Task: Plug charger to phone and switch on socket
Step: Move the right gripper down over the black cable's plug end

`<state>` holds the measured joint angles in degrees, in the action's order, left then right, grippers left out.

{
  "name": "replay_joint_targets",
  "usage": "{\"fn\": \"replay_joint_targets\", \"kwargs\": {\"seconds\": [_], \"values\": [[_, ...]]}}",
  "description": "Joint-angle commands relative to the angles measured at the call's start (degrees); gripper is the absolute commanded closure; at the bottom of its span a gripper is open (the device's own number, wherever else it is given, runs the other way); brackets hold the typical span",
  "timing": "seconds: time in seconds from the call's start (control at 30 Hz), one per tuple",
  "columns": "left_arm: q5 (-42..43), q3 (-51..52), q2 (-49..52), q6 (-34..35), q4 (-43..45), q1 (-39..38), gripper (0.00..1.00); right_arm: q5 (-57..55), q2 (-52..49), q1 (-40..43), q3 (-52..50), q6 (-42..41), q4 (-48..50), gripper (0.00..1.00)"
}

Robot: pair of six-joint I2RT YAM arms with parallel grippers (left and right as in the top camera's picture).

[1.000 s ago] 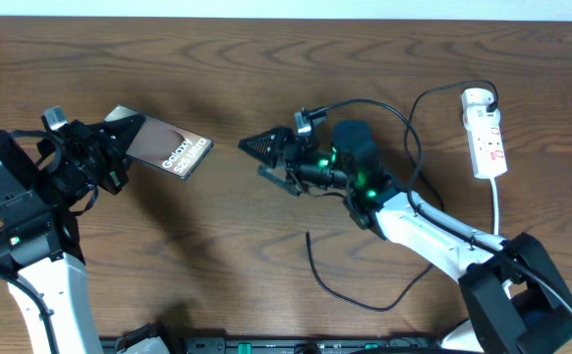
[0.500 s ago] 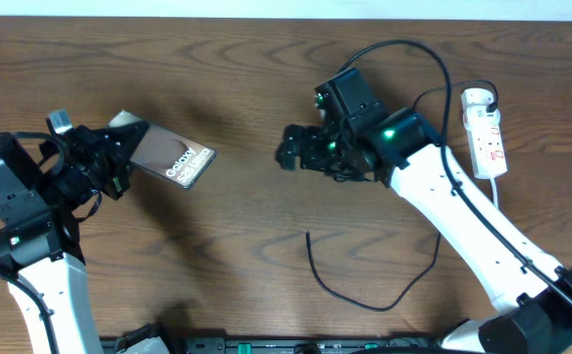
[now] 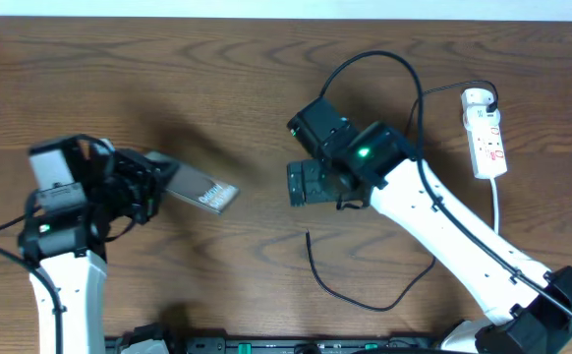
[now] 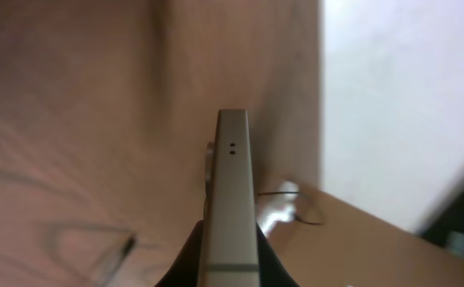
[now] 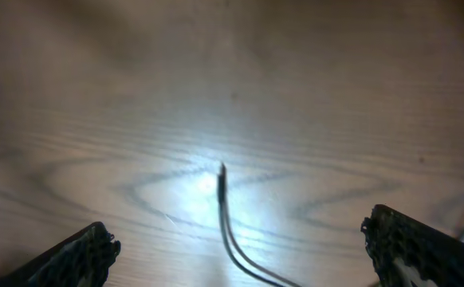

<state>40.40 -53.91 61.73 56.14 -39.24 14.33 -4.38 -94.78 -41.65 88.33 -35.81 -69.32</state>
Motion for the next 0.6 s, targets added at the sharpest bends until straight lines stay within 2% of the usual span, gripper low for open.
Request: {"fn": "replay_joint_targets", "kwargs": {"seconds": [0.0, 0.2, 0.43, 0.57], "values": [[-9.5, -0.4, -0.4, -1.3, -1.0, -4.5, 0.93, -3.7, -2.0, -1.5, -1.7, -1.9, -0.7, 0.01], [-11.5, -0.4, -0.4, -3.1, -1.0, -6.6, 0.93, -3.5, -3.4, -3.3, -7.4, -4.5, 2.4, 0.01], [-11.6, -0.4, -0.4, -3.8, -1.0, -6.6, 0.93, 2.4, -3.4, -3.8, -17.8, -6.0, 12.9, 0.01], [-11.6, -0.4, -0.4, -4.1, -1.0, -6.6, 0.93, 3.3, -3.4, -4.6, -21.6, -7.1, 15.3, 0.06]]}}
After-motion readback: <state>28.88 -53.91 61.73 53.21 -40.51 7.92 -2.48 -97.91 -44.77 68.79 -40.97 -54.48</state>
